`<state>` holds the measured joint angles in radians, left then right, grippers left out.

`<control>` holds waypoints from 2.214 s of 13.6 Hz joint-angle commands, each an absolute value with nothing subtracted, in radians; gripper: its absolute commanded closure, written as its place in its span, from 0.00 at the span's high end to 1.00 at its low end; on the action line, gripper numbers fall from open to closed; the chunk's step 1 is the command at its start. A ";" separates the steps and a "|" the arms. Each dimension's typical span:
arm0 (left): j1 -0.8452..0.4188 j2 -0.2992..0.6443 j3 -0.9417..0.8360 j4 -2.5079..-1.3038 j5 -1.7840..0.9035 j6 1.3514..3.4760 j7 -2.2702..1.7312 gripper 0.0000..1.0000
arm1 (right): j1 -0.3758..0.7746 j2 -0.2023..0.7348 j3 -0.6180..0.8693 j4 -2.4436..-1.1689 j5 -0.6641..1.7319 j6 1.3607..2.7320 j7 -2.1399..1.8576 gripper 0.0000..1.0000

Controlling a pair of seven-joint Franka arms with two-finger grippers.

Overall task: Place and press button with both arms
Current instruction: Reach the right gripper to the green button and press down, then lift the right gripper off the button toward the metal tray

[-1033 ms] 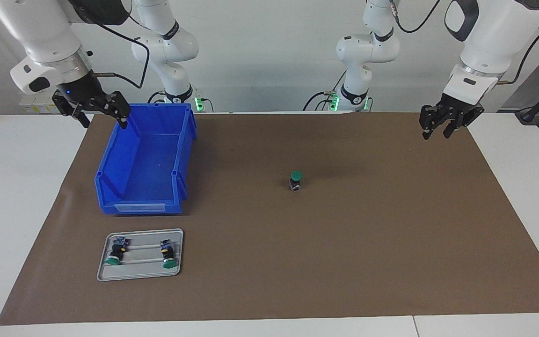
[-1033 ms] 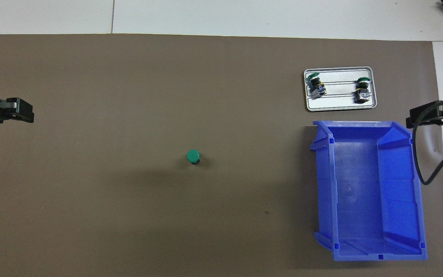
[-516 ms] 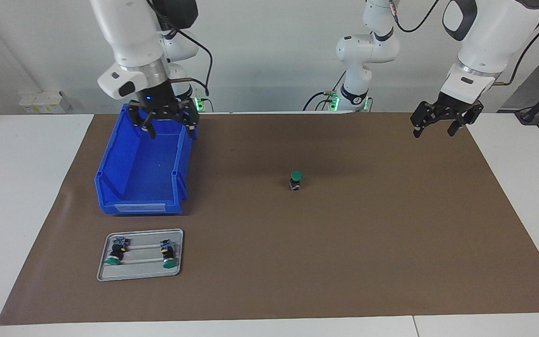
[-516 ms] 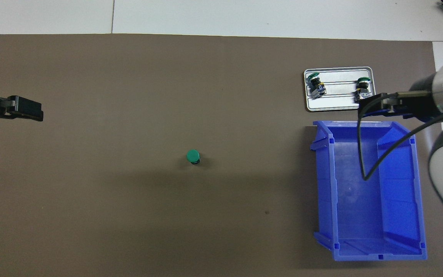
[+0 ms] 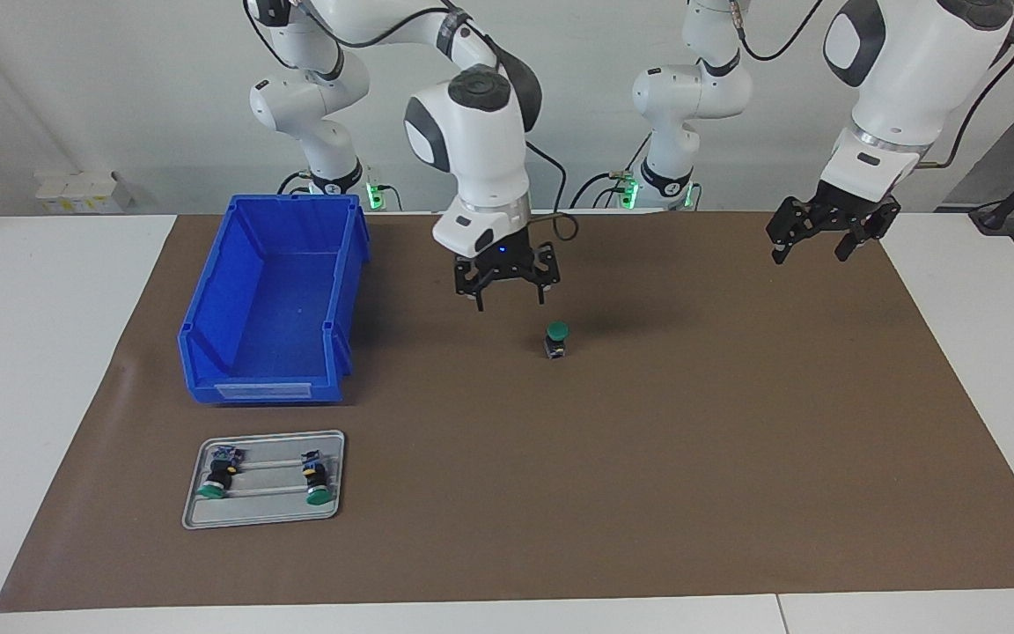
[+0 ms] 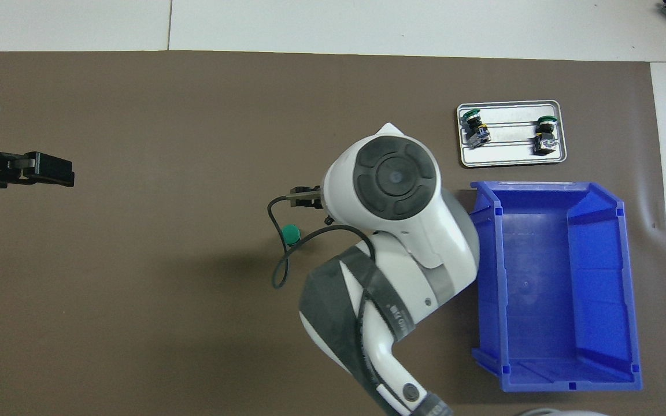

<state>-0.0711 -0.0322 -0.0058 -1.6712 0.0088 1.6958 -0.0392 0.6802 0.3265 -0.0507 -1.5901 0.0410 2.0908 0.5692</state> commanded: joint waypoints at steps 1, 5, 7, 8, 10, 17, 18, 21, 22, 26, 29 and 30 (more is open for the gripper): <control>-0.069 -0.064 -0.003 -1.709 -0.002 1.706 -0.035 1.00 | 0.722 0.368 -0.058 -1.589 0.058 2.143 0.568 1.00; -0.069 -0.064 -0.003 -1.709 -0.002 1.706 -0.035 1.00 | 0.770 0.463 -0.060 -1.612 0.034 2.264 0.548 1.00; -0.069 -0.064 -0.003 -1.709 -0.002 1.706 -0.035 1.00 | 0.772 0.514 -0.060 -1.614 0.011 2.328 0.508 1.00; -0.069 -0.064 -0.005 -1.709 -0.002 1.706 -0.035 1.00 | 0.773 0.526 -0.060 -1.617 0.009 2.335 0.500 1.00; -0.069 -0.064 -0.005 -1.709 -0.002 1.706 -0.035 1.00 | 0.773 0.514 -0.058 -1.658 0.009 2.330 0.456 1.00; -0.069 -0.064 -0.005 -1.709 -0.002 1.706 -0.035 1.00 | 0.793 0.520 -0.060 -1.686 0.005 2.350 0.436 0.93; -0.069 -0.064 -0.005 -1.709 -0.002 1.706 -0.035 1.00 | 0.793 0.522 -0.060 -1.686 -0.006 2.364 0.436 0.91; -0.069 -0.064 -0.005 -1.709 -0.002 1.706 -0.035 1.00 | 0.792 0.523 -0.060 -1.690 -0.029 2.387 0.434 0.84; -0.069 -0.064 -0.005 -1.709 -0.002 1.706 -0.035 1.00 | 0.792 0.523 -0.060 -1.693 -0.029 2.387 0.434 0.75; -0.069 -0.064 -0.005 -1.709 -0.002 1.706 -0.035 1.00 | 0.781 0.523 -0.060 -1.694 -0.032 2.373 0.430 0.00; -0.069 -0.064 -0.003 -1.709 -0.002 1.706 -0.035 1.00 | 0.758 0.519 -0.060 -1.671 -0.026 2.367 0.442 0.00; -0.069 -0.064 -0.005 -1.709 -0.002 1.706 -0.035 1.00 | 0.752 0.515 -0.061 -1.657 -0.022 2.365 0.448 0.00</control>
<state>-0.0710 -0.0373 -0.0052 -1.6790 0.0088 1.6958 -0.0392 0.7717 0.5338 -0.0644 -1.6629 -0.0230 2.3619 0.4535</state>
